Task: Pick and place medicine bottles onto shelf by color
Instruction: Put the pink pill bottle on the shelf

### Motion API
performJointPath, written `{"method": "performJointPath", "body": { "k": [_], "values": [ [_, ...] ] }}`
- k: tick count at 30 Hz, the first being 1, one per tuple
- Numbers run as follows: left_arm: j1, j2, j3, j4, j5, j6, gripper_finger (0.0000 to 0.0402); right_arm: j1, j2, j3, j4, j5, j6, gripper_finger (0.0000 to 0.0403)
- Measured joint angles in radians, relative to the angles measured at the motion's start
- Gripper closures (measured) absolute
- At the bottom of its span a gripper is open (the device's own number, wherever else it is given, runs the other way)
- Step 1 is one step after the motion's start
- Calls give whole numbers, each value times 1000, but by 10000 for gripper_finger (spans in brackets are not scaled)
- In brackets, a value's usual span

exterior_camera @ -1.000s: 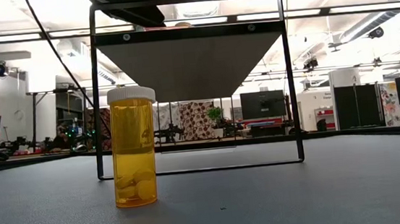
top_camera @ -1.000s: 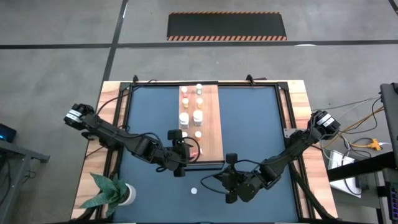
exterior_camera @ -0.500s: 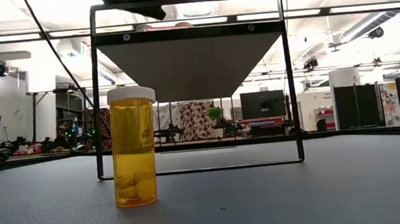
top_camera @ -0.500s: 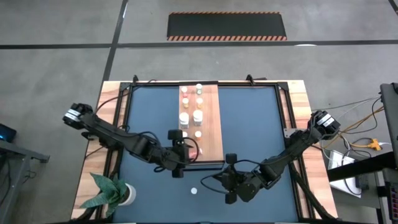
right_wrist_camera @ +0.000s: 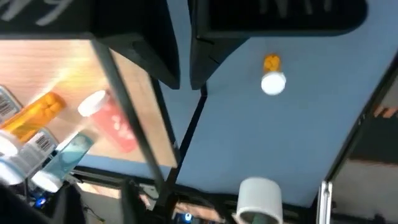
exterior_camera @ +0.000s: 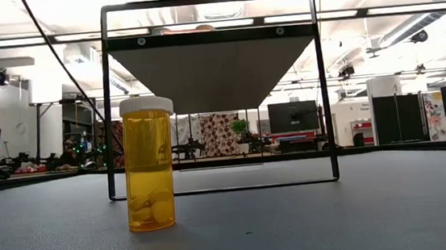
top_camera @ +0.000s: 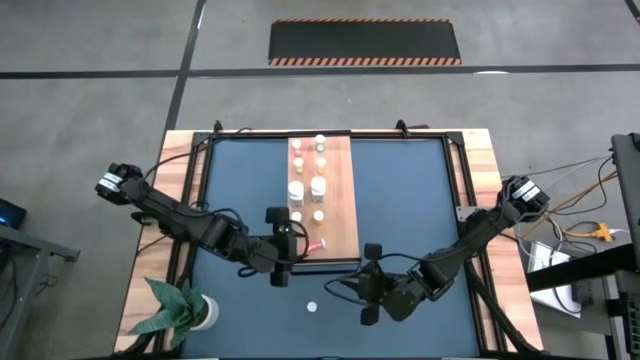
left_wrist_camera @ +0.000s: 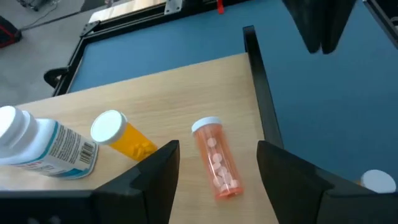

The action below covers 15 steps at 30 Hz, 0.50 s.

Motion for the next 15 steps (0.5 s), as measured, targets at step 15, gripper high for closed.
{"method": "performJointPath", "body": {
  "k": [15],
  "values": [
    [33, 66, -20, 105, -8, 16, 204, -10, -20, 0, 5, 68, 7, 222]
  ]
}}
